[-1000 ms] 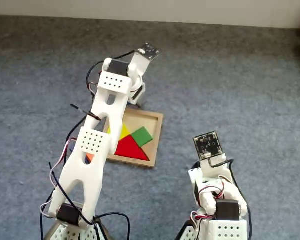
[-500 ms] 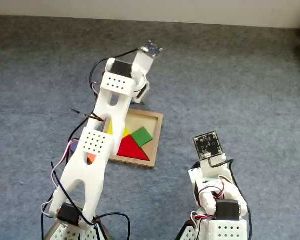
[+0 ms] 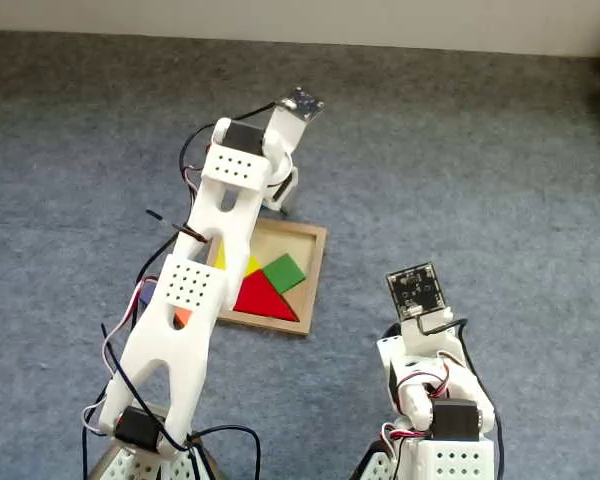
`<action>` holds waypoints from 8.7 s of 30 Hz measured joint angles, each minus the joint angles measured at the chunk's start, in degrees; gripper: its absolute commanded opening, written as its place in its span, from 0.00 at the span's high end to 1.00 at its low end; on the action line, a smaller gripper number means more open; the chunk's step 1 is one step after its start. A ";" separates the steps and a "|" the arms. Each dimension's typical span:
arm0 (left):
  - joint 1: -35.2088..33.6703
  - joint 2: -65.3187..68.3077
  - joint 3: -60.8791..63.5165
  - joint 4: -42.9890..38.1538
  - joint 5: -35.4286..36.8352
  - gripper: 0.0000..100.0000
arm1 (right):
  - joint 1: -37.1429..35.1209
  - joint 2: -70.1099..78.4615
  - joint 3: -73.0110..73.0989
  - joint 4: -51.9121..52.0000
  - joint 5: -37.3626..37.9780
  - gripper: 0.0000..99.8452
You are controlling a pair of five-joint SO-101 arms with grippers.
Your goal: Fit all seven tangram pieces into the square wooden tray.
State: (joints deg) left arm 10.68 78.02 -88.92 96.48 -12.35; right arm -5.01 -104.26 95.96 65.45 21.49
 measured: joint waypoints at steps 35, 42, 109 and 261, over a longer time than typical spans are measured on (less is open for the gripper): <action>-0.09 -4.75 -3.78 3.96 -2.46 0.88 | 0.00 0.00 0.00 -0.09 0.00 0.92; -0.09 -9.93 -1.93 4.04 -2.55 0.88 | 0.00 0.00 0.00 -1.05 0.00 0.92; 3.16 -54.15 81.49 -30.68 -20.04 0.97 | 0.00 0.00 0.00 -1.14 0.00 0.92; -15.74 -102.86 136.53 -39.56 -11.25 0.78 | 2.46 0.00 0.00 -1.23 0.00 0.92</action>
State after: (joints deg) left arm -5.05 -24.84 47.60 56.92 -23.60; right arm -2.55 -104.26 95.96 64.22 21.49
